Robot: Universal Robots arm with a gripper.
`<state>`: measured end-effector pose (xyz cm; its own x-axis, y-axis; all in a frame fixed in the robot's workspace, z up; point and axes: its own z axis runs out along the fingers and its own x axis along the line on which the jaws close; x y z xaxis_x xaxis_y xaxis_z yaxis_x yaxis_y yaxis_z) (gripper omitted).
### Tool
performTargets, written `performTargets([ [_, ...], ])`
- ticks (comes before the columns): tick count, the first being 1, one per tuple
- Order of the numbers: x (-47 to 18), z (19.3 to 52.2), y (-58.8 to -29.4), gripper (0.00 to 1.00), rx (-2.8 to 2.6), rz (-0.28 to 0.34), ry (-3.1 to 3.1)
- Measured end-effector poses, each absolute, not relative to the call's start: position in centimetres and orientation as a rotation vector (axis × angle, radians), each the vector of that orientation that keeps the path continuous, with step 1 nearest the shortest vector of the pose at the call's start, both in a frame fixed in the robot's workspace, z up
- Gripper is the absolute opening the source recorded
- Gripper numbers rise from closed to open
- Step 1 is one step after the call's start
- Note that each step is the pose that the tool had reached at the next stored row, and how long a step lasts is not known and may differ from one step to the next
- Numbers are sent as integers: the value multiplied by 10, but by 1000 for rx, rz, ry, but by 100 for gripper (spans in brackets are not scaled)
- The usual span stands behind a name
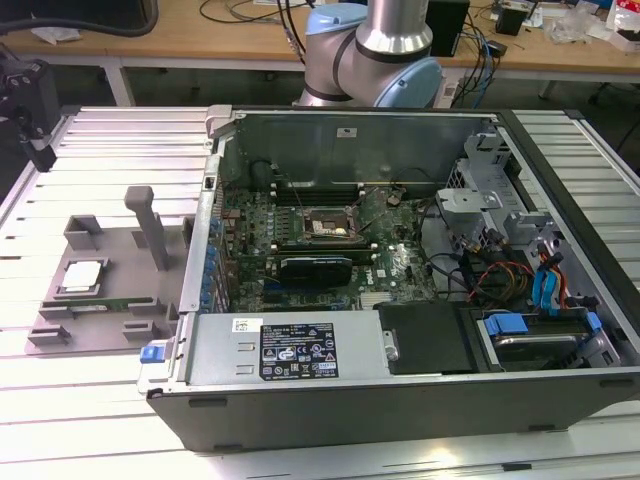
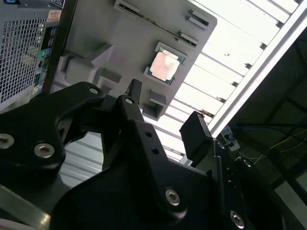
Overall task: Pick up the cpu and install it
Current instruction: 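Pick up the cpu and move it towards the insertion slot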
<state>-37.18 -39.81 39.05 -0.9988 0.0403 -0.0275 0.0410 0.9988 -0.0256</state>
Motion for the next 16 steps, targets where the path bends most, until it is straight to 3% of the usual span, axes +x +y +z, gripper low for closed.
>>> performTargets([
  [16,-372,373,-398,60,63,-41,3114],
])
